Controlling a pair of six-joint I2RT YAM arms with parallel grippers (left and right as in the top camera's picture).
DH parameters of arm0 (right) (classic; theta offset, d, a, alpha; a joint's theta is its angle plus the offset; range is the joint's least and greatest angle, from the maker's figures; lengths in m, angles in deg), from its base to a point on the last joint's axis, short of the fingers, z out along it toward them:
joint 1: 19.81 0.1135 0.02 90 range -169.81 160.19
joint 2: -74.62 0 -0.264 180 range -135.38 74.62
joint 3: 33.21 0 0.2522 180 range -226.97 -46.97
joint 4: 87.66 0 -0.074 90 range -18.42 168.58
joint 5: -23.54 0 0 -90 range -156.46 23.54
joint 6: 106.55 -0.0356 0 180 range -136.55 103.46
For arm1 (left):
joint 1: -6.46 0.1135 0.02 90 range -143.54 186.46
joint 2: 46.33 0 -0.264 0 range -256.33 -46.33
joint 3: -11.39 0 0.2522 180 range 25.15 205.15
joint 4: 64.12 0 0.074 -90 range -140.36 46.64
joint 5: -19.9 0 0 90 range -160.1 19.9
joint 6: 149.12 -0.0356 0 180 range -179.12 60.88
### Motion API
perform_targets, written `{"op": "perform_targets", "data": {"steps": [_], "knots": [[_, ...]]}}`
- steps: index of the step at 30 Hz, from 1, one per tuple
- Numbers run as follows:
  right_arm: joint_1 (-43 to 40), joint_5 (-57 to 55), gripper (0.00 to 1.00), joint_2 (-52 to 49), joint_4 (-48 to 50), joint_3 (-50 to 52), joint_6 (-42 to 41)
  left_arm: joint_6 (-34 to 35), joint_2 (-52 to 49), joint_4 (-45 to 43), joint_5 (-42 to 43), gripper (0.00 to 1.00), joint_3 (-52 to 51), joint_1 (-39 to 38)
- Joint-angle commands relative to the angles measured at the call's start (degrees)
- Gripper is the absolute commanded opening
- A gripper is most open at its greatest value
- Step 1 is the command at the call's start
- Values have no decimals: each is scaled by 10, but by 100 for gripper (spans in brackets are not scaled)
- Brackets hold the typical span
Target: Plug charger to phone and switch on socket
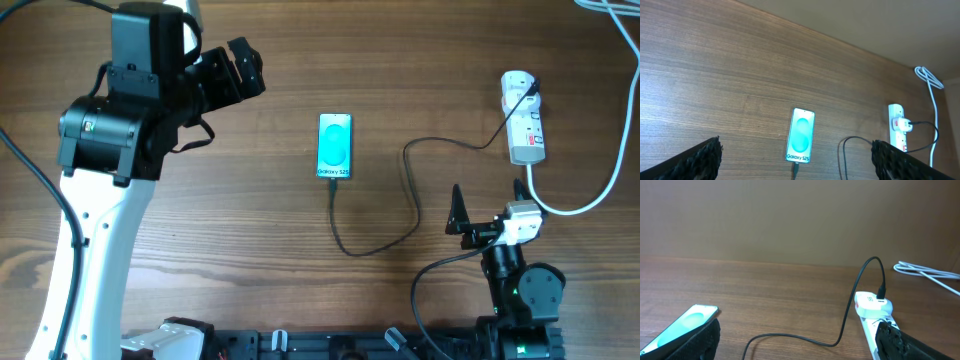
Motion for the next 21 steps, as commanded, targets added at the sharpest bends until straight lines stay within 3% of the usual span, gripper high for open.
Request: {"op": "perform_targets", "data": {"steps": [1,10,15,21], "knots": [[-2,-5,100,7,2,1,-1,5,10,-1,-8,100,-2,-1],[-2,-5,100,7,2,1,-1,5,10,20,-8,100,-2,-1],[-2,-5,100,7,2,1,-1,-9,10,63,-68,100,-3,-1],[-2,-5,100,7,2,1,-1,-110,36,58,-66,100,-57,-1]]}}
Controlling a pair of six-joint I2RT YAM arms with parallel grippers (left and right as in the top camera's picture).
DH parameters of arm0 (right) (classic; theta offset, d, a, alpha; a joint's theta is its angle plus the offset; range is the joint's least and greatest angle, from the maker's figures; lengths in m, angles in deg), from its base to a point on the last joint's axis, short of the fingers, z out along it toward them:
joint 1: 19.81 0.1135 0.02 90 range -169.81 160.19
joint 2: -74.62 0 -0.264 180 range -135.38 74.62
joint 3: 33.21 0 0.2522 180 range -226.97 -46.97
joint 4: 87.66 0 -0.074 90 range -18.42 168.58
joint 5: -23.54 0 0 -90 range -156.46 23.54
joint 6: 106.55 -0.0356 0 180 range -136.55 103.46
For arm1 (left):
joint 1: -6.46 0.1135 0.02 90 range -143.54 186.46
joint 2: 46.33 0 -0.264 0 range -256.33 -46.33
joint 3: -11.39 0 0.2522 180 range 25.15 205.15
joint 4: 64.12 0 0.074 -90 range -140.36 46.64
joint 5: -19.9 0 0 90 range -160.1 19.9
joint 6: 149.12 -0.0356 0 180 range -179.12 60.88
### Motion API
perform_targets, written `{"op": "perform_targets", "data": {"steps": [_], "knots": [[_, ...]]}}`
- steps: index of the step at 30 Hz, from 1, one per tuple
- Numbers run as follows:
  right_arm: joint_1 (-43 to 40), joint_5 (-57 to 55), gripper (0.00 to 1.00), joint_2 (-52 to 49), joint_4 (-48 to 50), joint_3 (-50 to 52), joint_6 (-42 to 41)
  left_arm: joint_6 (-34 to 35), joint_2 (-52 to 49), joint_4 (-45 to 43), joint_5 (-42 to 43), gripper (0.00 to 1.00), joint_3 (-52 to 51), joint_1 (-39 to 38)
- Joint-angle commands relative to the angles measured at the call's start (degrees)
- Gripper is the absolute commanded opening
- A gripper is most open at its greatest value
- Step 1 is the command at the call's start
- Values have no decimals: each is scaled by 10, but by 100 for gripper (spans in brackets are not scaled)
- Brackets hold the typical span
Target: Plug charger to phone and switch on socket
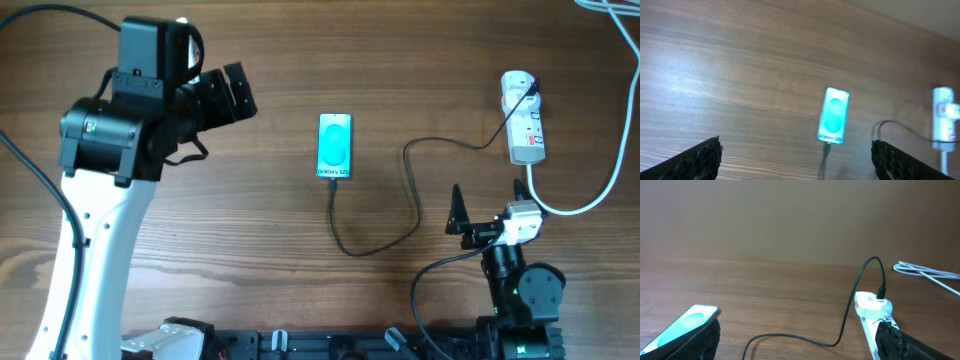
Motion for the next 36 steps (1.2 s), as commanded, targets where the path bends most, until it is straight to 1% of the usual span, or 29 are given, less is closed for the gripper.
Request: {"op": "perform_targets", "data": {"steps": [1,4,5,9,11,14,15,21,25,30,31,33,34,36], "knots": [[-2,-5,100,7,2,1,-1,-82,38,-30,-11,100,-55,-1],[-2,-5,100,7,2,1,-1,-117,89,-88,-10,100,-143,5],[-2,-5,100,7,2,1,-1,-133,109,-108,5,100,-174,11],[-2,-5,100,7,2,1,-1,-217,188,-170,110,100,-281,56],[-2,-5,100,7,2,1,-1,-234,217,-192,147,100,-319,81],[-2,-5,100,7,2,1,-1,-289,260,-216,214,100,-377,116],[-2,-5,100,7,2,1,-1,-290,274,-226,224,100,-393,124],[-2,-5,100,7,2,1,-1,-288,368,-313,234,100,-496,135],[-2,-5,100,7,2,1,-1,-282,423,-336,234,100,-544,135],[-2,-5,100,7,2,1,-1,-196,497,-407,202,100,-615,135],[-2,-5,100,7,2,1,-1,-164,520,-414,181,100,-633,135],[-2,-5,100,7,2,1,-1,-134,550,-414,160,100,-653,135],[-2,-5,100,7,2,1,-1,-121,572,-416,151,100,-666,135],[-2,-5,100,7,2,1,-1,-118,612,-425,149,100,-688,135]]}}
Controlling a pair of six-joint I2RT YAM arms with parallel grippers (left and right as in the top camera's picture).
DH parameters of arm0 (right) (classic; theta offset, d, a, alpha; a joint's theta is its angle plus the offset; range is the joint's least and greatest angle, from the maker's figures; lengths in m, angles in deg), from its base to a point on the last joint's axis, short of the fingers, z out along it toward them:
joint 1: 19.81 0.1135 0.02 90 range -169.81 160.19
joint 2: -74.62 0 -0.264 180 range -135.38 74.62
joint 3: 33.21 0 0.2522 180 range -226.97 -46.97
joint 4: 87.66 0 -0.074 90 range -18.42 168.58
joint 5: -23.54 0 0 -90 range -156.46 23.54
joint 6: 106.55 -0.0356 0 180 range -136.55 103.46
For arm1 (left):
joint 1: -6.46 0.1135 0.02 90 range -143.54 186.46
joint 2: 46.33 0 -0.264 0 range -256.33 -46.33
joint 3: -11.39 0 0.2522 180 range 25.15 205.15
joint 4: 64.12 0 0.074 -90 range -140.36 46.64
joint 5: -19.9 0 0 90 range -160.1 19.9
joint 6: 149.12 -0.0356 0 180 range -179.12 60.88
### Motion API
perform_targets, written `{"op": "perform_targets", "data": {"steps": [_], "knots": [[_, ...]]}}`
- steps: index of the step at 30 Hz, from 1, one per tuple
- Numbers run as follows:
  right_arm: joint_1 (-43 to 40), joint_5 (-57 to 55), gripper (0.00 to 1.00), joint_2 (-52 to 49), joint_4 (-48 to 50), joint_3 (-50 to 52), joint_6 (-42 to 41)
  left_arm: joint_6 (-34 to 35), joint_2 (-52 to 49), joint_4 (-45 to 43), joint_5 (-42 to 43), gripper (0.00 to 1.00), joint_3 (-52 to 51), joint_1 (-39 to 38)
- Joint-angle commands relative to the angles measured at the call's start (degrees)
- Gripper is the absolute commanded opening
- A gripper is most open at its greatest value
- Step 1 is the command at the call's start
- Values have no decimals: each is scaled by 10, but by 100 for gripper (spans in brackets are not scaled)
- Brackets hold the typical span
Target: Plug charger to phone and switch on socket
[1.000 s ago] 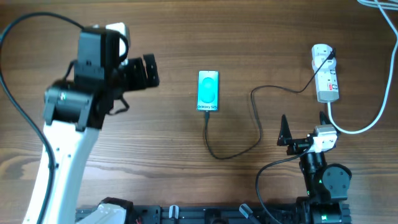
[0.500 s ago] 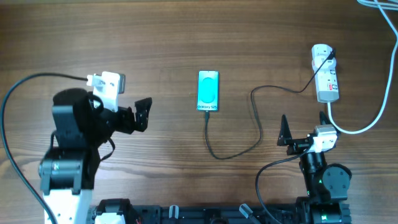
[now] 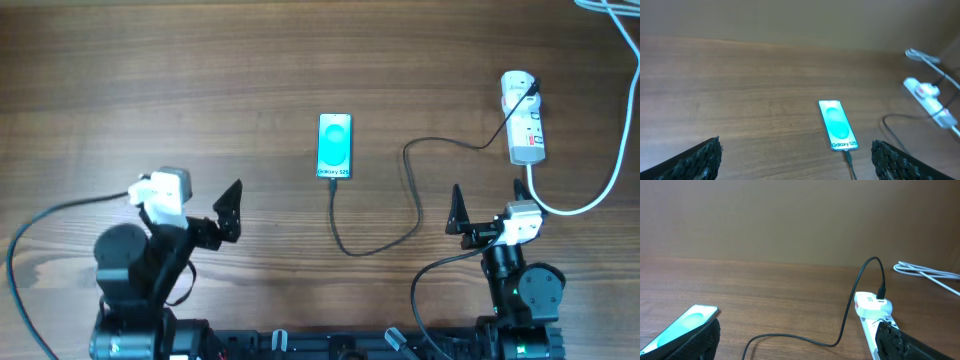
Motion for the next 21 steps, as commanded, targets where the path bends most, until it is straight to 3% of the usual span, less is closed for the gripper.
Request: {"op": "perform_targets", "data": {"steps": [1,21], "knots": [[-2,-5,100,7,2,1,-1,47,66,-16,-29,100,-41,3],[-2,-5,100,7,2,1,-1,47,134,-15,-35,100,-64,4]]}}
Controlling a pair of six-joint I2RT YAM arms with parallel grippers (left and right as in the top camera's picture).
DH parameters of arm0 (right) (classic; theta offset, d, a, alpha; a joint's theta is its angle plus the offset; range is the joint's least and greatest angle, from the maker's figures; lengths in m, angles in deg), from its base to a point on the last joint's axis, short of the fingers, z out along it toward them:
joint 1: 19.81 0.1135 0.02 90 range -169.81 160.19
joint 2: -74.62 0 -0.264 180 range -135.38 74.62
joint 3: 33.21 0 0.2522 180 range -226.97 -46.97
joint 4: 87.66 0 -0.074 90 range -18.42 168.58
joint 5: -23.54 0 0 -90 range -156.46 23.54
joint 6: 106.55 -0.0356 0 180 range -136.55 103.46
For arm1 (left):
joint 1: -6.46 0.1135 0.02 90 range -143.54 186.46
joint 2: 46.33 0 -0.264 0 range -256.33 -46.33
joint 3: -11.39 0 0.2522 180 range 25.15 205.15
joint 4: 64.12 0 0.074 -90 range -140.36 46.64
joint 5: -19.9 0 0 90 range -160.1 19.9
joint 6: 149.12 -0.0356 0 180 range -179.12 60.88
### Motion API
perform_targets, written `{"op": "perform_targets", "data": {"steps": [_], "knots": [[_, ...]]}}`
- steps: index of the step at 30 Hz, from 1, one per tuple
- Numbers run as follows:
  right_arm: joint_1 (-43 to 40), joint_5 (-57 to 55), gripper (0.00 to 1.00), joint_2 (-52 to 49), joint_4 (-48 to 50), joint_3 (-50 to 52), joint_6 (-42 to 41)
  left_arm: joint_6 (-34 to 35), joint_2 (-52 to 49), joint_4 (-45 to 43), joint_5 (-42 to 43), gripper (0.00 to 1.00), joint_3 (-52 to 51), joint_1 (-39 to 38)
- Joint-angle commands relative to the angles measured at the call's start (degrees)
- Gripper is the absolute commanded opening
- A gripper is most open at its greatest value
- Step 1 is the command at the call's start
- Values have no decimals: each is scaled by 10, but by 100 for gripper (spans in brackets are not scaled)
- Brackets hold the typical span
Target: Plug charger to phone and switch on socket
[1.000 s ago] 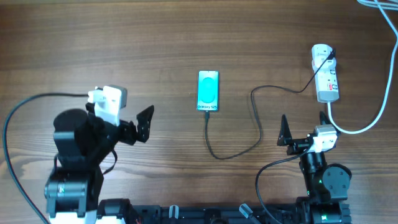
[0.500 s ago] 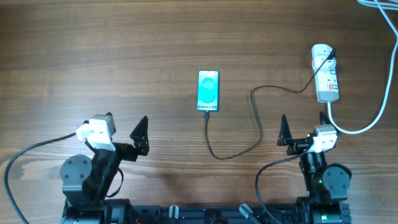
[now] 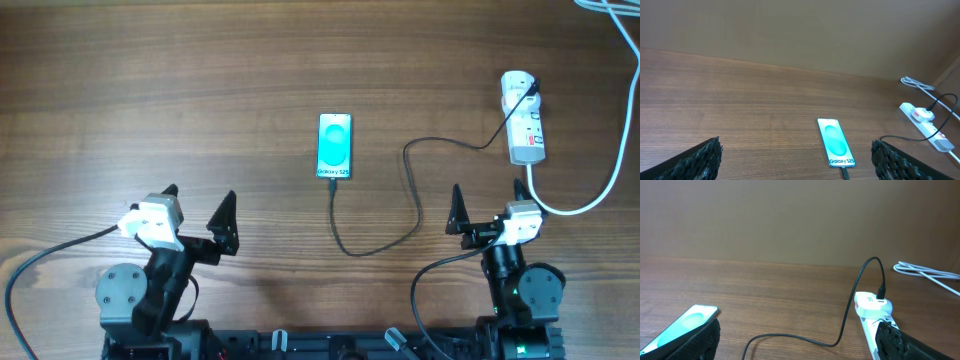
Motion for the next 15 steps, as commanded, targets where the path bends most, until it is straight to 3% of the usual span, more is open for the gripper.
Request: {"op": "perform_targets", "data": {"steps": [1,15], "knots": [[-2,-5,100,7,2,1,-1,5,9,0,-15,100,-10,3],[-2,-5,100,7,2,1,-1,5,105,-127,-17,100,-127,14]]}}
